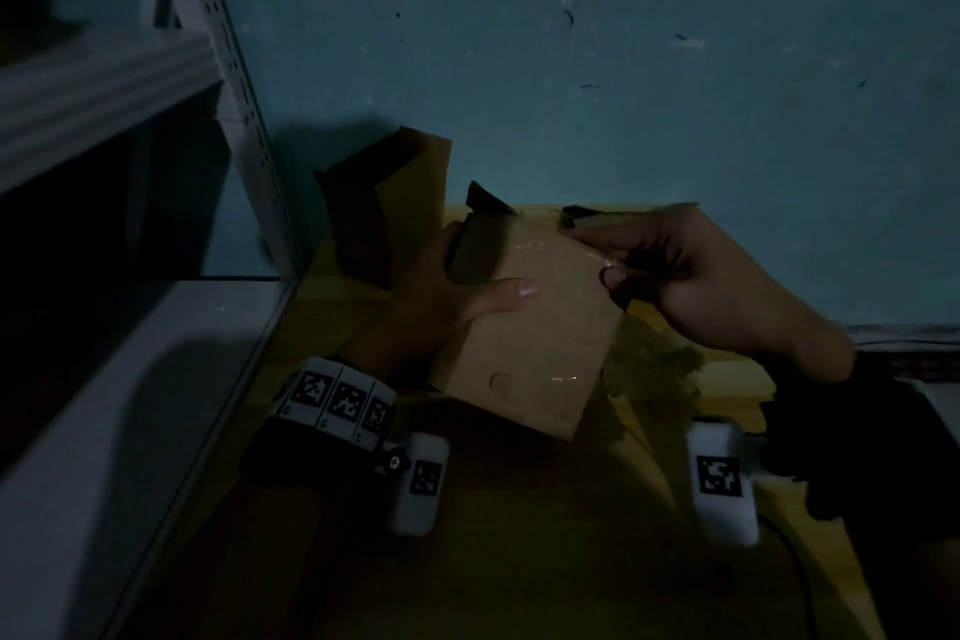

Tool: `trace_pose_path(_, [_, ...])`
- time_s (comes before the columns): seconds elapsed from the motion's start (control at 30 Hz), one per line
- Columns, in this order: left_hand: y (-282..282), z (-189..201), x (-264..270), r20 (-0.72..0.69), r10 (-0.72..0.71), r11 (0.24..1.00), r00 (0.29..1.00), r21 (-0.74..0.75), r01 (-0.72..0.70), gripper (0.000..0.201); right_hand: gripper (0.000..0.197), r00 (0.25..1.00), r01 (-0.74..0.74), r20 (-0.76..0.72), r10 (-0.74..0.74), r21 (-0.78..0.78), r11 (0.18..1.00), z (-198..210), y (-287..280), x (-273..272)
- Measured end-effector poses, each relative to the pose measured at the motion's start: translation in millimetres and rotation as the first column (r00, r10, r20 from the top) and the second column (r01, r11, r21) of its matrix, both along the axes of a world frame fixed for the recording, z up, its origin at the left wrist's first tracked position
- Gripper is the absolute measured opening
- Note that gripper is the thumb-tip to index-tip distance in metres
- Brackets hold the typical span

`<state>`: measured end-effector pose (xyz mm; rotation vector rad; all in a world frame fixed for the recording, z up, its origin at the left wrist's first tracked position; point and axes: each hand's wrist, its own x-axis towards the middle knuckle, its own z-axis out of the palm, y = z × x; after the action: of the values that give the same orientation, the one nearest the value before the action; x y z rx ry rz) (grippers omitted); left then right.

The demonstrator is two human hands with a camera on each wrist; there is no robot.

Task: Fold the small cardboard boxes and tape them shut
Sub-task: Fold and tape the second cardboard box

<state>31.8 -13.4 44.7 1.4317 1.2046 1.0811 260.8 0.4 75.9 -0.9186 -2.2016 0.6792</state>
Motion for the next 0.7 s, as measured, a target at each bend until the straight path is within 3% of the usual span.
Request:
trace_pose_path(0.13, [-1.6, -0.8, -2.1, 0.029, -0.004, 1.000, 1.000, -0.016, 0.004, 0.052, 0.044, 0.999, -0.016, -0.043, 0.014, -0.042, 0.999, -2.0, 0.7, 2.2])
trace_pose_path(0.23, [-1.3, -3.3, -3.1, 0.013, 0.008, 0.999, 1.000, -0.031, -0.007, 0.073, 0.037, 0.987, -0.020, -0.161, -0.004, -0.143, 0.990, -5.2, 3.8, 6.0])
trace_pose_path(0.33, [-2.2, -2.1, -3.1, 0.023, -0.022, 1.000, 1.000, -0.021, 0.022, 0.063, 0.028, 0.967, -0.043, -0.254, -0.020, -0.240, 0.970, -4.5, 1.7, 4.7])
trace_pose_path(0.47, [-0.6, -5.1, -3.1, 0.047, -0.022, 1.000, 0.999, -0.018, 0.023, 0.044, 0.036, 0.981, 0.012, -0.189, -0.050, -0.194, 0.981, -6.5, -1.7, -4.7])
trace_pose_path(0.7, [2.5, -8.1, -4.3, 0.039, -0.018, 1.000, 0.999, -0.009, 0.018, 0.038, 0.037, 0.998, 0.038, -0.052, -0.043, -0.085, 0.996, -5.3, 4.6, -5.8])
